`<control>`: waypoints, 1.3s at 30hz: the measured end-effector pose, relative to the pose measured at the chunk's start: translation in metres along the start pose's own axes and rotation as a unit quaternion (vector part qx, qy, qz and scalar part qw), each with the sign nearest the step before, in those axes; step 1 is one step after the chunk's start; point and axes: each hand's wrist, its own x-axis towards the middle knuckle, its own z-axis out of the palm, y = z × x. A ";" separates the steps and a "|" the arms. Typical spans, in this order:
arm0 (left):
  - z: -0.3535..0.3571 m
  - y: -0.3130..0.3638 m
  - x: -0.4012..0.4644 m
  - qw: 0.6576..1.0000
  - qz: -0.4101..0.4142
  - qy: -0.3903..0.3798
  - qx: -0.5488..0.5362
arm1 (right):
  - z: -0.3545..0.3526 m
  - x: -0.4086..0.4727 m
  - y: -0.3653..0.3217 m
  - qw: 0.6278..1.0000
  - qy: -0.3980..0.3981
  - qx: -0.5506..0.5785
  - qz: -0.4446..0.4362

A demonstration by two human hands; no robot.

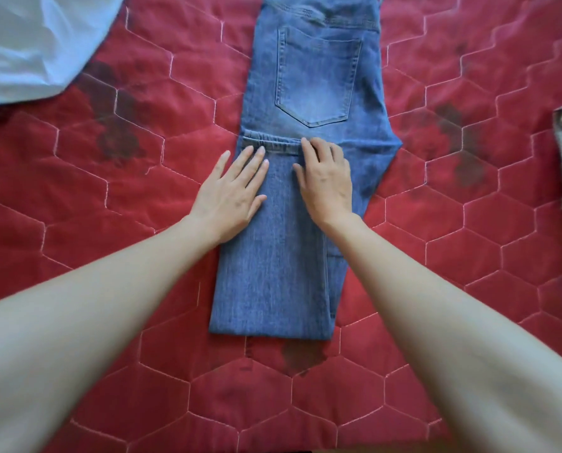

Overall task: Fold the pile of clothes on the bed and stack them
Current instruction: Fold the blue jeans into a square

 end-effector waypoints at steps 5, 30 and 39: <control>-0.001 0.000 -0.004 1.000 0.007 0.017 -0.025 | -0.004 0.022 0.010 0.997 -0.032 0.069 0.033; 0.011 0.003 0.020 0.997 -0.004 0.053 -0.055 | 0.011 0.006 -0.030 0.994 0.089 0.034 -0.055; 0.012 0.001 0.022 0.999 -0.001 0.027 -0.043 | 0.019 -0.027 0.007 0.997 -0.009 -0.009 0.071</control>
